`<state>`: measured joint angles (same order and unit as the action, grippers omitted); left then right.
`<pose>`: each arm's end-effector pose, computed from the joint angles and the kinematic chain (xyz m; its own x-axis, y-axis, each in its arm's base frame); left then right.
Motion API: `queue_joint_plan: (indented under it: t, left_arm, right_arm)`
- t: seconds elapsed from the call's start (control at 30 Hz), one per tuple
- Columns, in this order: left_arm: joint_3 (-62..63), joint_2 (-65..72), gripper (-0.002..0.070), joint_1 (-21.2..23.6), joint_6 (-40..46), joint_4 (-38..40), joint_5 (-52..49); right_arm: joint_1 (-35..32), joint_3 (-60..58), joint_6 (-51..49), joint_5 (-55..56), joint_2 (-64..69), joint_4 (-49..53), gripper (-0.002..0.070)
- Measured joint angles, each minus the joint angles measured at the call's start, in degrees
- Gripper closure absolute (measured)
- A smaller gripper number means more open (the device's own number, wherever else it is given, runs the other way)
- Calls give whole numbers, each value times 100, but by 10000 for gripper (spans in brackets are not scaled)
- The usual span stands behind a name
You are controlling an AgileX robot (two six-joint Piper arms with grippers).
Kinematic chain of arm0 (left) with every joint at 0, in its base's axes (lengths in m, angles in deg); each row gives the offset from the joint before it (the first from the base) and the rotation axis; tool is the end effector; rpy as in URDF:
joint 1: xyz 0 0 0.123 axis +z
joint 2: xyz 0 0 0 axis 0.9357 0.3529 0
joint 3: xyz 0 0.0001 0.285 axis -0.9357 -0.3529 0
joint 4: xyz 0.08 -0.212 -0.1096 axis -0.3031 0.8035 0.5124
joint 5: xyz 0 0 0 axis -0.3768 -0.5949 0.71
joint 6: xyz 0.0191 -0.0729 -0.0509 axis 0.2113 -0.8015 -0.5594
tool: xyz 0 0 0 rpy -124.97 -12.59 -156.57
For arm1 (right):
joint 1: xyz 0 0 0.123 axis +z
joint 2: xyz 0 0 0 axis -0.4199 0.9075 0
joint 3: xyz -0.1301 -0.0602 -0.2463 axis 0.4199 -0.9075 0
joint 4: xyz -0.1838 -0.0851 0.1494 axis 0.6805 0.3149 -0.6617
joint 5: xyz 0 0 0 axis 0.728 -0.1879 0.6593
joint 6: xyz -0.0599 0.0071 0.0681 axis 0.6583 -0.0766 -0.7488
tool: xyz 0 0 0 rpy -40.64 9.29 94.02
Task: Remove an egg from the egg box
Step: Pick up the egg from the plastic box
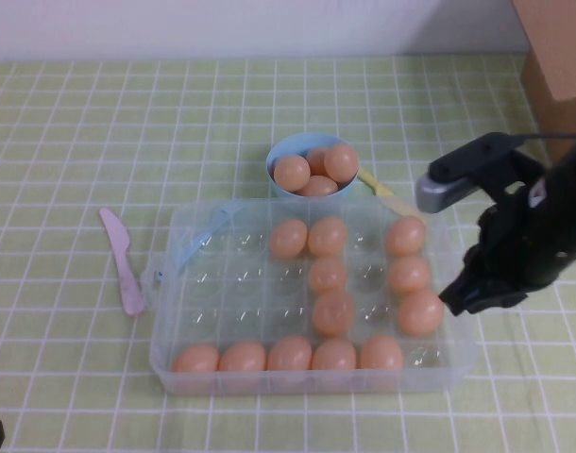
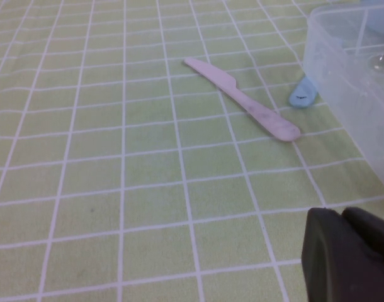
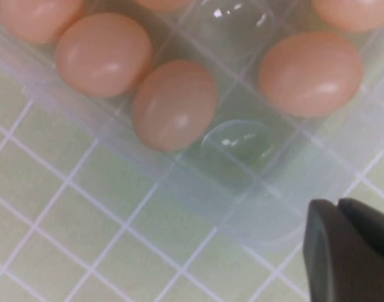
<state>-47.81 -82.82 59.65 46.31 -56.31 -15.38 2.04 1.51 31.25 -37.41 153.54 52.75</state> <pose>0.0519 -0.0085 0.1719 -0.2886 0.0582 -0.9557 0.1676 0.9858 0.0094 0.2556 0.1431 0.2838 -0.7922 -0.5351 -0.2933 -0.5808 0.8087 0.0934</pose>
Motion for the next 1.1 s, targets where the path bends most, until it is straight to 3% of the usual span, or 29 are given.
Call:
queue_joint_plan:
  t: [0.5, 0.6, 0.77, 0.87, 0.97, 1.1]
  left_arm:
    - [0, 0, 678, 0, 0, 0, 0]
    - [0, 0, 678, 0, 0, 0, 0]
    - [0, 0, 678, 0, 0, 0, 0]
    - [0, 0, 678, 0, 0, 0, 0]
    - [0, 0, 678, 0, 0, 0, 0]
    - [0, 0, 678, 0, 0, 0, 0]
  right_arm:
    - [973, 2269, -329, -352, 2305, 363, 675]
    - [983, 2498, -329, -365, 2530, 166, 569]
    - [995, 2602, -667, -298, 2785, -134, 169]
    - [995, 2624, -962, -238, 2898, -159, 36]
    - [995, 2633, -1126, -238, 3011, -163, 39]
    - [995, 2633, -1314, -112, 3138, -163, 97]
